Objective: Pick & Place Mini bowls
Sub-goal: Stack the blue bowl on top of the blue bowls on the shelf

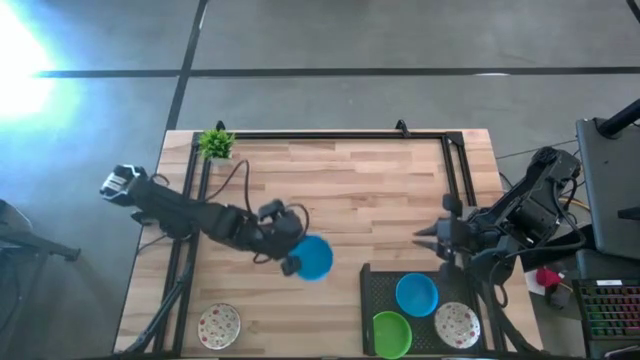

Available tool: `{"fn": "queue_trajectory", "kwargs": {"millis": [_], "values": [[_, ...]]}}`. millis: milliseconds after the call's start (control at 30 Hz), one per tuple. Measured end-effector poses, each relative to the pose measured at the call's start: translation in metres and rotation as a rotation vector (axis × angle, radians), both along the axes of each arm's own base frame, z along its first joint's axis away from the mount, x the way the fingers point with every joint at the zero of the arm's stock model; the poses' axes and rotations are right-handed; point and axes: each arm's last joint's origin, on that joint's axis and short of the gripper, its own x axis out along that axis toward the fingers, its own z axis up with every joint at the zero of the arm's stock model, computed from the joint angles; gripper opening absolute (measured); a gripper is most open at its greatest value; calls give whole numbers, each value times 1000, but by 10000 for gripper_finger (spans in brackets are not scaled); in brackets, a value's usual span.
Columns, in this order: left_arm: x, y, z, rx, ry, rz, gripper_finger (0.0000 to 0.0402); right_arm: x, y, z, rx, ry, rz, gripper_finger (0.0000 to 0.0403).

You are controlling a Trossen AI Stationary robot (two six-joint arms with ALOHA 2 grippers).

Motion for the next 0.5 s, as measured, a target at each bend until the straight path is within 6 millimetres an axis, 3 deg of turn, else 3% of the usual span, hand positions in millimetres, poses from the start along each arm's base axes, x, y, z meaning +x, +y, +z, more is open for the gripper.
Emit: {"fn": "queue_trajectory", "kwargs": {"millis": [500], "values": [[23, 54, 41, 386, -336, 489, 0, 3, -9, 3, -272, -236, -231, 78]]}}
